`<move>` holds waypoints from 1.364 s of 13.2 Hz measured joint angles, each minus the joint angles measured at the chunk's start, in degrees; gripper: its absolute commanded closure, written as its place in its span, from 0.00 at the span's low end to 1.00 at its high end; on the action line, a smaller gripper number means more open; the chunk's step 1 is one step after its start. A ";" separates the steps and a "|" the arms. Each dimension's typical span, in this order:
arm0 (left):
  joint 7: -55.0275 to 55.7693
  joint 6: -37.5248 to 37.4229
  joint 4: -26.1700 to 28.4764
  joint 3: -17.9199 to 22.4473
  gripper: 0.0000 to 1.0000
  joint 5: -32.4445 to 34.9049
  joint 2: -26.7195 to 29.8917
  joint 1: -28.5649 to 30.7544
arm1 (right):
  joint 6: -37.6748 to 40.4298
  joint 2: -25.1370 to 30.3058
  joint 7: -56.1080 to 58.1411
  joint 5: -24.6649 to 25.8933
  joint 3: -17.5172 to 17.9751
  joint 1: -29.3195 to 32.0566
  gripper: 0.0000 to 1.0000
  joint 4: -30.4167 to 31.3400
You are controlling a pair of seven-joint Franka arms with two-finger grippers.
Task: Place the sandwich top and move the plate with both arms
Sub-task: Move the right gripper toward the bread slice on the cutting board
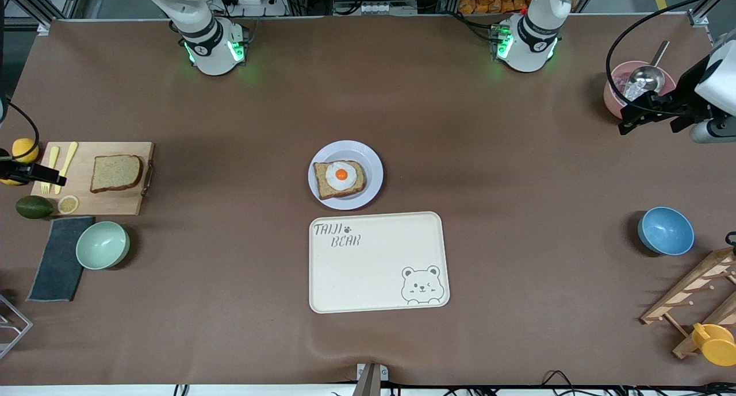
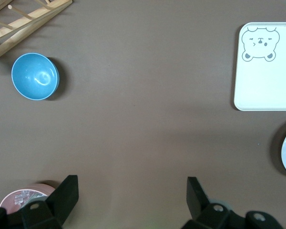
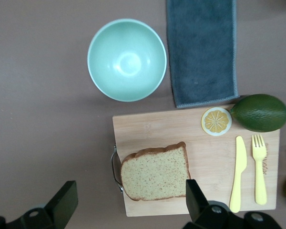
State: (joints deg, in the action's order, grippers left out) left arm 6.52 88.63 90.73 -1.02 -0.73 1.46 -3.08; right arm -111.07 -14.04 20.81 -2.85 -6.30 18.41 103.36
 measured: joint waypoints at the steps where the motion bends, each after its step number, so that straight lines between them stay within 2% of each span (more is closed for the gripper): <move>1: 0.00 -0.22 -0.02 0.00 0.00 0.00 0.03 0.00 | -0.71 -0.99 2.11 -0.57 -0.02 0.64 0.00 0.06; 5: 0.00 -0.62 -0.10 0.02 0.00 0.00 0.28 0.00 | -7.10 -5.17 10.30 -1.27 -0.06 4.45 0.00 2.20; 8: 0.00 -0.62 -0.12 -0.03 0.00 0.00 0.29 -0.01 | -9.02 -8.12 13.12 -1.67 -0.07 7.17 0.06 3.01; 10: 0.00 -0.62 -0.12 -0.06 0.00 0.00 0.29 -0.01 | -10.73 -9.84 15.78 -2.80 -0.07 8.48 0.17 3.61; 11: 0.00 -0.63 -0.12 -0.06 0.00 0.00 0.30 -0.01 | -11.36 -10.57 16.95 -3.56 -0.07 8.94 0.26 4.02; 12: 0.00 -0.66 -0.12 -0.06 0.00 0.00 0.29 -0.01 | -11.91 -11.15 17.62 -4.22 -0.07 9.24 0.28 4.49; 14: 0.00 -0.67 -0.12 -0.05 0.00 0.00 0.29 -0.01 | -13.22 -11.87 18.21 -4.85 -0.06 9.43 0.23 5.13; 18: 0.00 -0.67 -0.13 -0.04 0.00 0.00 0.30 -0.01 | -14.62 -13.68 22.21 -6.32 -0.06 10.41 0.23 5.79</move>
State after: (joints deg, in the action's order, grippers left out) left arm 6.52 87.97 90.60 -1.06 -0.73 1.76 -3.09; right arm -125.69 -27.72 43.02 -9.16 -6.36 28.82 109.16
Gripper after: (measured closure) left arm 0.000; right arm 0.225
